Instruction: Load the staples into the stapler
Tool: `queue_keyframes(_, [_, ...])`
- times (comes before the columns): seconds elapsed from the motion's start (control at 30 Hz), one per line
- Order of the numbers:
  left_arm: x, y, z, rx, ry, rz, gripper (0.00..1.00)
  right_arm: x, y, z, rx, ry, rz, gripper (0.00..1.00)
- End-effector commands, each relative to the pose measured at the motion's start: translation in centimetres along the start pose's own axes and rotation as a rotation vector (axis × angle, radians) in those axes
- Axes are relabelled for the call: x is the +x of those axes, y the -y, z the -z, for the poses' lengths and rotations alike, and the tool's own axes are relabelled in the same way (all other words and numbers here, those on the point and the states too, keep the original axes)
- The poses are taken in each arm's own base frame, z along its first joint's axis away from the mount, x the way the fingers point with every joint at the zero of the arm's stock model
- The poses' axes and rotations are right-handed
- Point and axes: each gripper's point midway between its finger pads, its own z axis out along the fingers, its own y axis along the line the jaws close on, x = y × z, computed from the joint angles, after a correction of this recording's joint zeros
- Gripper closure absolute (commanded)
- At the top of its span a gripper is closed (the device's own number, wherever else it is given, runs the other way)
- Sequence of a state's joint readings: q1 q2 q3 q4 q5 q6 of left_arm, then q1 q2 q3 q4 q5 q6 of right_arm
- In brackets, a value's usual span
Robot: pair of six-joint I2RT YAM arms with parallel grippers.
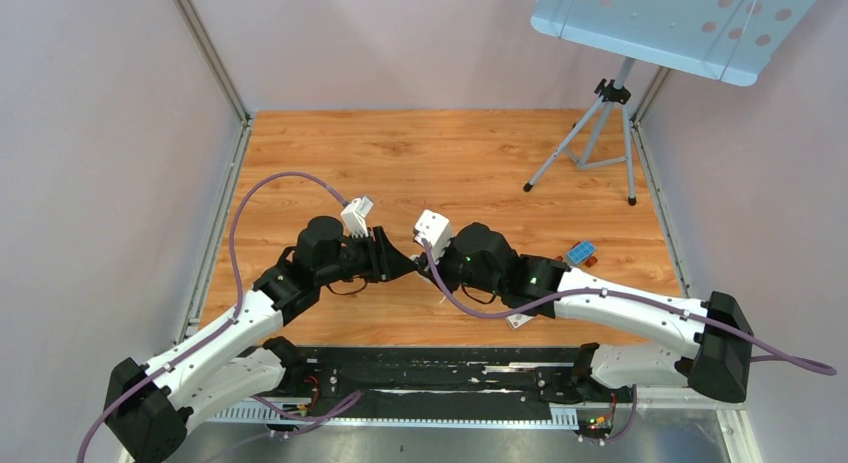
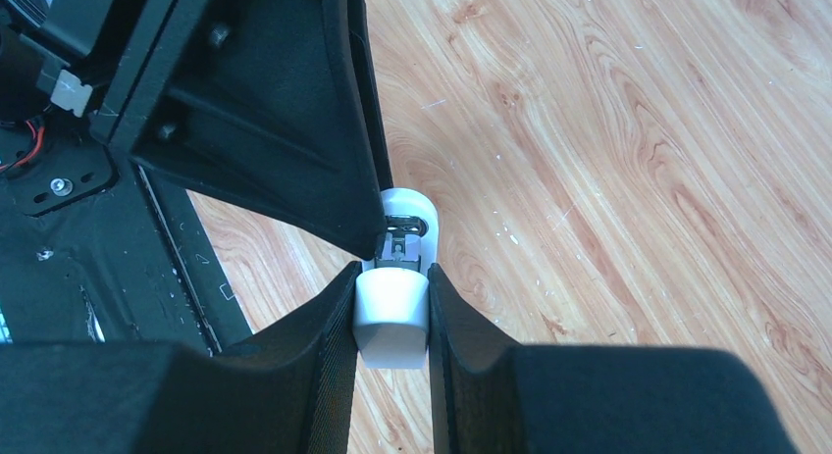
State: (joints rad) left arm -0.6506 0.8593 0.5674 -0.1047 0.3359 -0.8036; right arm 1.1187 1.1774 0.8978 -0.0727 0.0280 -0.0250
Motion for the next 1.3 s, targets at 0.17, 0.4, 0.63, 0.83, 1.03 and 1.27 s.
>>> queue_keyframes(0.17, [-0.9,1.3,-0.3,0.064,0.040,-0.035,0.62,-0.4,-1.8,-1.0,-0.082,0.021,0.011,0.93])
queue_keyframes(0.4, [-1.9,1.8,-0.2,0.099,0.112,-0.048,0.85,0.4,-2.7,-1.3,-0.129,0.008,0.013,0.93])
queue_keyframes(0.63, [-2.3,0.6,0.2,0.048,0.148,-0.118,1.00,-0.2,-2.8,-1.3,-0.127,-0.010,-0.044,0.67])
queue_keyframes(0.83, [-2.2,-0.6,0.4,-0.029,0.133,-0.156,1.00,-0.9,-2.0,-1.1,-0.081,-0.003,-0.045,0.64])
queue_keyframes(1.03, [-2.1,-0.9,0.6,-0.049,0.124,-0.161,1.00,-0.7,-2.1,-1.5,-0.086,-0.033,-0.034,0.57])
queue_keyframes(1.27, [-2.0,-1.3,0.7,-0.065,0.122,-0.159,1.00,-0.9,-1.4,-2.2,-0.044,-0.047,-0.039,0.74])
